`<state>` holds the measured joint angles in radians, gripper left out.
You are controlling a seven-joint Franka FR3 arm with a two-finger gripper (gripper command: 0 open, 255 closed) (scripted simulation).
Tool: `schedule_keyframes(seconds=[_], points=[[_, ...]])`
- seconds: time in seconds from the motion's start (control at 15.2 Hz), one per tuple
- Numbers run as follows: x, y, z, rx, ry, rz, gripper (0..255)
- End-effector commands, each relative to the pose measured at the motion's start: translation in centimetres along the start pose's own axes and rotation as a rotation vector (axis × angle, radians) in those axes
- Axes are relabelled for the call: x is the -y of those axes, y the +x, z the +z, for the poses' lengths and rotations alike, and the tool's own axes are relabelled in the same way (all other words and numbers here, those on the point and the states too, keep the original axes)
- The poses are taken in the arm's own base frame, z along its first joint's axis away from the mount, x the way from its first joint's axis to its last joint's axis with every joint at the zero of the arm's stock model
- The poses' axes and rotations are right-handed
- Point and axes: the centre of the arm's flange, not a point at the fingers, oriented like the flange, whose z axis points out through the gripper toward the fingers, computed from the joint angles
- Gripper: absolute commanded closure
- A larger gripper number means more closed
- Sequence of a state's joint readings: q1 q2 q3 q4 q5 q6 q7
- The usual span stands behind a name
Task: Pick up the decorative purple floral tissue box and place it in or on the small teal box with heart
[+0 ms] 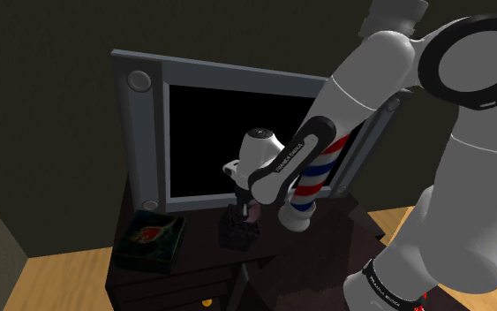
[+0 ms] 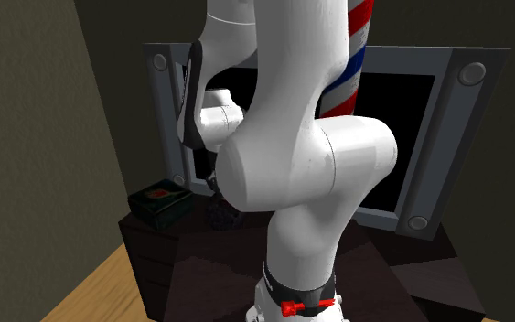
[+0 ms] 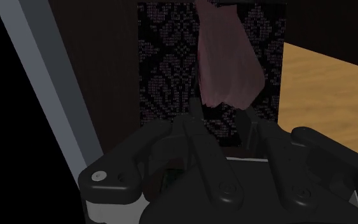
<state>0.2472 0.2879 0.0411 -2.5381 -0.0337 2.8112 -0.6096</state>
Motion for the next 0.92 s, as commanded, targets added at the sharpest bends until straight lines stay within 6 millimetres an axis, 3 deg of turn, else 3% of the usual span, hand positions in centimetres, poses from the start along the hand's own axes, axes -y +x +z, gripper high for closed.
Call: schedule_keyframes(seconds=[0.0, 0.86], points=[[-0.1, 0.1, -1.1, -0.001, -0.001, 0.000, 255], [0.0, 0.0, -8.0, -0.001, -0.001, 0.000, 255]])
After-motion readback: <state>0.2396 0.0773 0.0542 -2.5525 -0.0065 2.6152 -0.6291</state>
